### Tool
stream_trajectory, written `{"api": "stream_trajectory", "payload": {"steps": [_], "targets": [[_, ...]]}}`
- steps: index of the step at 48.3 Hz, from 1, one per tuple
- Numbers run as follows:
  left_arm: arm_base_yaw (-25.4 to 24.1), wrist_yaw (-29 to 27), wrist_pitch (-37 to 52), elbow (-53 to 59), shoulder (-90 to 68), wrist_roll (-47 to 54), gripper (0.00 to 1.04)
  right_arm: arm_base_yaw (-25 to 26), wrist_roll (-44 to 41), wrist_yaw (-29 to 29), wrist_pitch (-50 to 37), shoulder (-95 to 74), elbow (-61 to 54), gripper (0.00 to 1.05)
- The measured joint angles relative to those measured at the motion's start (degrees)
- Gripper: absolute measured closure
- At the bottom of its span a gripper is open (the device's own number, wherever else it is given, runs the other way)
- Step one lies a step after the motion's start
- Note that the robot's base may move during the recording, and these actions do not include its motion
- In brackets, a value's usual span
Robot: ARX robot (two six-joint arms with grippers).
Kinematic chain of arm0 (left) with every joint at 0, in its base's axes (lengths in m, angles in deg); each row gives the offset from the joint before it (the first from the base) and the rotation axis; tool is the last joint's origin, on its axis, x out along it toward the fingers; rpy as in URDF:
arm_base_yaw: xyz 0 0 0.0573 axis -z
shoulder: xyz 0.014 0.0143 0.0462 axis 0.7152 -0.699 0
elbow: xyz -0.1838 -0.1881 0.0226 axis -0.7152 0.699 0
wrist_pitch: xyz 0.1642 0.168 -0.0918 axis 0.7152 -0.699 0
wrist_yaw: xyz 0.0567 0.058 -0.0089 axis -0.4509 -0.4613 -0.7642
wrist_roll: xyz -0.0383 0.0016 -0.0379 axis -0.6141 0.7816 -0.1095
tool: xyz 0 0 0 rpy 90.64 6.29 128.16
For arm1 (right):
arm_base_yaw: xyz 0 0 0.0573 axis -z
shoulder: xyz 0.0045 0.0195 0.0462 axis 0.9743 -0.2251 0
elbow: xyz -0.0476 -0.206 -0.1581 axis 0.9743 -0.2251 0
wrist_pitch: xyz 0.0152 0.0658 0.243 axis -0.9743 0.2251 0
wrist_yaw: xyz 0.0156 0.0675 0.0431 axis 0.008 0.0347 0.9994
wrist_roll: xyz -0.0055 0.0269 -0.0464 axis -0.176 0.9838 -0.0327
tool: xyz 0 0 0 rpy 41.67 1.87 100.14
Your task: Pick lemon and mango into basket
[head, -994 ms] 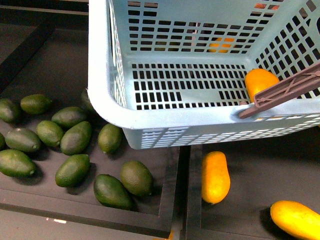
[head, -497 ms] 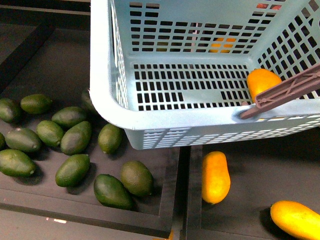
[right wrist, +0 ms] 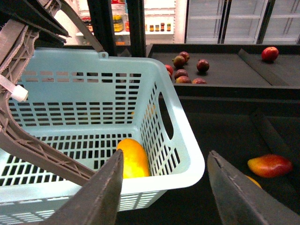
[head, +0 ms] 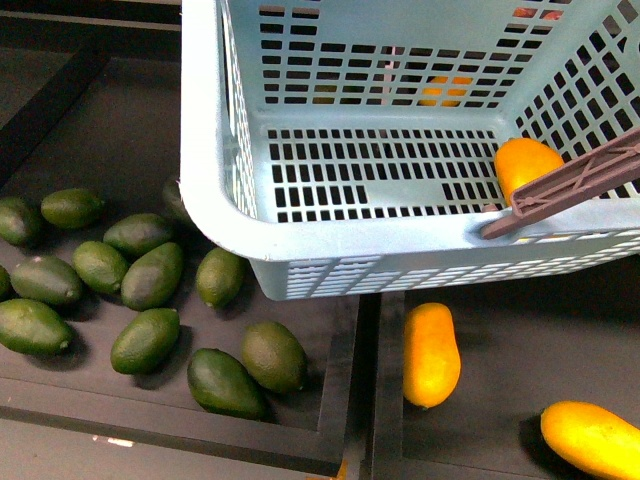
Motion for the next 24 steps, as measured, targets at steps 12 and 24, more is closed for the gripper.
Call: {"api": "stream_trajectory", "payload": {"steps": [12,24], "targets": [[0.6,0.2,0.0,0.0,0.0,0.2,0.97,0.0,0.0,-0.2,0.0,0.0,0.0,0.07],[0.7,1.2,0.0,0.0,0.0,-0.5,0.97,-0.1,0.0,-0.2,0.1,0.1,0.0,0.09]]}}
